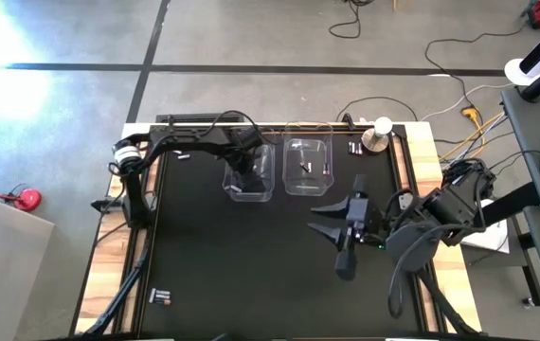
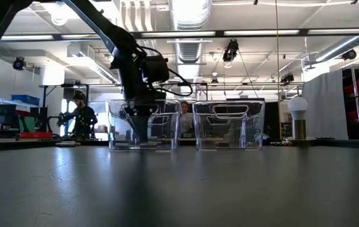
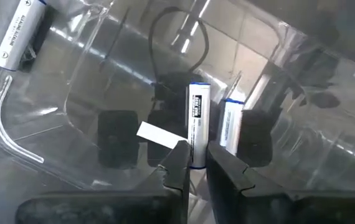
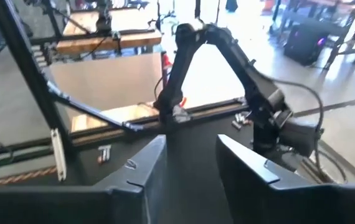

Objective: Sort batteries
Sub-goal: Put the white battery into the left transparent bin, then put the black battery into the right transparent bin

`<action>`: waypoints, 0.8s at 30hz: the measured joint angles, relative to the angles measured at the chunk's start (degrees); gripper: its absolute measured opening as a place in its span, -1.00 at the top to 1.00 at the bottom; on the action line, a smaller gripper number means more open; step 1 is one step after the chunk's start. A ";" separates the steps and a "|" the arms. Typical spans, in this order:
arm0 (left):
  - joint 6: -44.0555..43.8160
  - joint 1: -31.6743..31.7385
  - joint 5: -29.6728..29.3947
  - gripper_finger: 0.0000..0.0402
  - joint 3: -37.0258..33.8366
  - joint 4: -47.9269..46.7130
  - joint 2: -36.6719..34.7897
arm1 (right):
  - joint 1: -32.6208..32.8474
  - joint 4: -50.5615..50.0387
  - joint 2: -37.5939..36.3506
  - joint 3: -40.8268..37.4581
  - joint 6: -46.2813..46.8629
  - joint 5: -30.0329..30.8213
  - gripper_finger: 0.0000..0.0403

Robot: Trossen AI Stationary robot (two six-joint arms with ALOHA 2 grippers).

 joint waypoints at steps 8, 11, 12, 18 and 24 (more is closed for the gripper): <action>-0.88 0.00 0.07 0.59 1.52 0.14 0.00 | -4.01 -5.24 -0.55 0.00 0.93 7.30 0.09; -1.73 -0.32 1.24 0.54 3.07 -1.09 -0.44 | -8.36 -17.80 -1.58 0.00 9.63 11.90 0.07; -2.21 -0.46 2.31 0.53 3.69 -1.53 -0.76 | -10.48 -22.63 -1.95 0.00 14.36 11.59 0.08; -4.98 -1.47 5.10 0.55 5.38 -1.98 -5.67 | -26.42 -34.52 -5.25 -2.31 33.64 6.47 0.12; -9.63 -2.63 4.16 0.56 3.14 0.39 -13.85 | -42.75 -33.15 -6.73 -7.12 36.39 0.20 0.18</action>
